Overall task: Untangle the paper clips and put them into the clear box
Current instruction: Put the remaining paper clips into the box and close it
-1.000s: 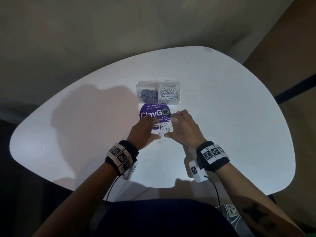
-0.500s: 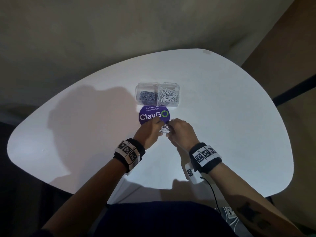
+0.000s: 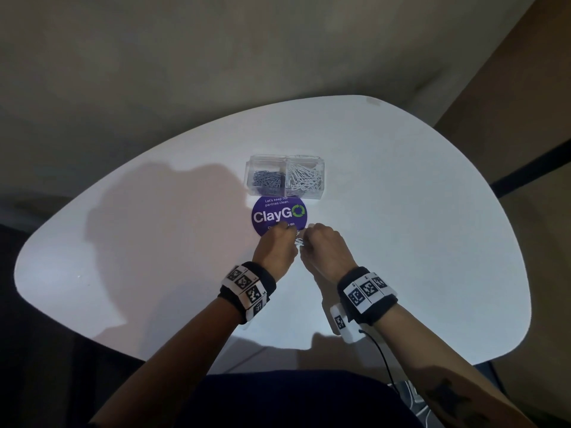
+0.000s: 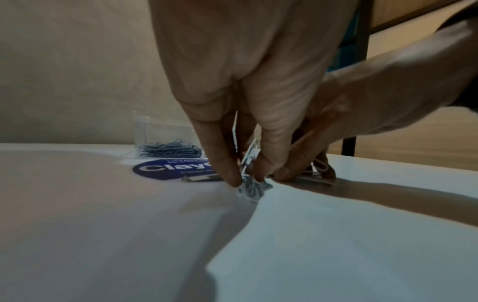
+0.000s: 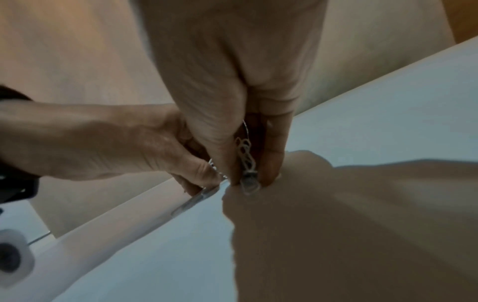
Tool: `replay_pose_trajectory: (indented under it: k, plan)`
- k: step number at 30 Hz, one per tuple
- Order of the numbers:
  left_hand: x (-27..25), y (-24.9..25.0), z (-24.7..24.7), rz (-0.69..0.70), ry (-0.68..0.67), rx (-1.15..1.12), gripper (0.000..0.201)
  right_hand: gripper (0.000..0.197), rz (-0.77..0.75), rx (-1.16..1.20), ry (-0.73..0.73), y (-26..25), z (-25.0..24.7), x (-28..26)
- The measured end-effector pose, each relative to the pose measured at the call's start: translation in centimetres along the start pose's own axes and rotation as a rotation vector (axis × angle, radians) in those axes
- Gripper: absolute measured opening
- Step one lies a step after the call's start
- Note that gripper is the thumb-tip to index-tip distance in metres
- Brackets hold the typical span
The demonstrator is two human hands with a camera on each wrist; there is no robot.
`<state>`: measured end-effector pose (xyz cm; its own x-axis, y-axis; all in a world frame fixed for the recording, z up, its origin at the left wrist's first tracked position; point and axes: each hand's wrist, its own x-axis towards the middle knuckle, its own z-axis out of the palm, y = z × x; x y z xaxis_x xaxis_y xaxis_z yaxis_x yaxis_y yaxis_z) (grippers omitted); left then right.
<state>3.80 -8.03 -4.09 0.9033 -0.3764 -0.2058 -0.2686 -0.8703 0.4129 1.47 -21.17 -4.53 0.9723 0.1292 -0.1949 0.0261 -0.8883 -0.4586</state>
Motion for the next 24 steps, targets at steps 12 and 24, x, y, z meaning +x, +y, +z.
replay_pose_trajectory:
  k: [12,24]
  plan:
    - [2.0,-0.4,-3.1,0.019,0.225,-0.412,0.010,0.021,0.106,0.338,0.062,1.0,-4.7,2.5]
    - [10.9,0.5,-7.6,-0.146,0.271,-0.347,0.024,0.033,0.139,0.171,0.143,0.4,-10.2,11.9]
